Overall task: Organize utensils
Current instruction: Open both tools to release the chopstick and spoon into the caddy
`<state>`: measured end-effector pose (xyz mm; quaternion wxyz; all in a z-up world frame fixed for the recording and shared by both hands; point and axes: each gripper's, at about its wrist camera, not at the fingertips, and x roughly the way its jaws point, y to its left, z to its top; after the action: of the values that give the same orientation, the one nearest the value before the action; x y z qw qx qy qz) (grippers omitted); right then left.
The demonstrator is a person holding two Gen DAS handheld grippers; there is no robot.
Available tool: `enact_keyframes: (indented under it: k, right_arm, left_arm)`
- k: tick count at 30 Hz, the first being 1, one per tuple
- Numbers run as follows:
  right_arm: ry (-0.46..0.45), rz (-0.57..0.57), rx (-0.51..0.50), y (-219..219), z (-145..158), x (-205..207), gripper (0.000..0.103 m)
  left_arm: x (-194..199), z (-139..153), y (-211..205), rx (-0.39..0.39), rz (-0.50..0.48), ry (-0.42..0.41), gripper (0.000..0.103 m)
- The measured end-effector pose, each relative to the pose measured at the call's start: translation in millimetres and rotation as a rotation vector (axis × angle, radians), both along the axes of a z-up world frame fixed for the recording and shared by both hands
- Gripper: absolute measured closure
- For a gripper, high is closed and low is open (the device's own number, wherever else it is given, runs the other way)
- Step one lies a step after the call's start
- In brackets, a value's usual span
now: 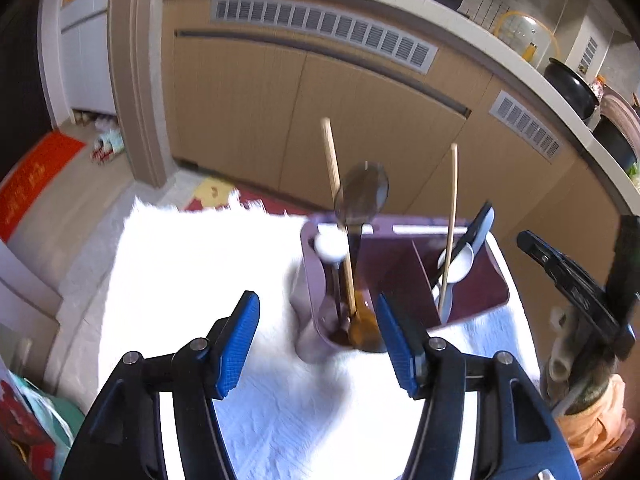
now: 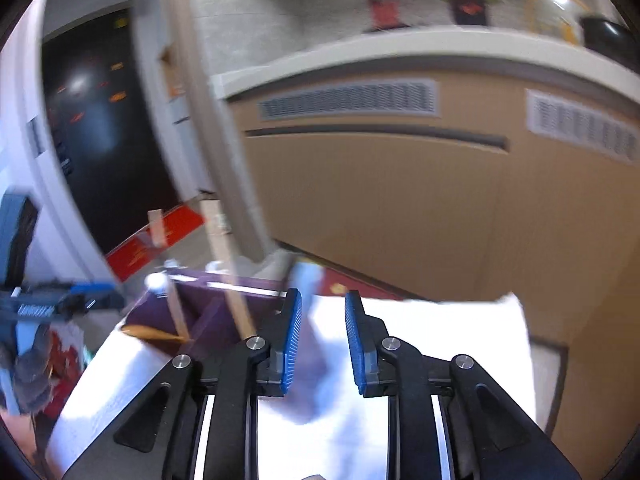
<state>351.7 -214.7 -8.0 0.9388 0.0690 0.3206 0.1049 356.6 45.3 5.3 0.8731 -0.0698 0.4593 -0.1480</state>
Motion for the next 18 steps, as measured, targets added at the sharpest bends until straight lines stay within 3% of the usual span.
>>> enact_keyframes:
  k: [4, 8, 18]
  right_arm:
    - [0.139, -0.042, 0.082, -23, -30, 25, 0.079]
    - [0.253, -0.008, 0.169, -24, -61, 47, 0.079]
    - [0.253, 0.035, 0.152, -6, -70, 45, 0.079]
  left_arm:
    - [0, -6, -3, -0.016, 0.0, 0.019, 0.046]
    - [0, -7, -5, -0.019, -0.003, 0.031, 0.046]
    - [-4, -3, 0, -0.004, 0.008, 0.009, 0.046]
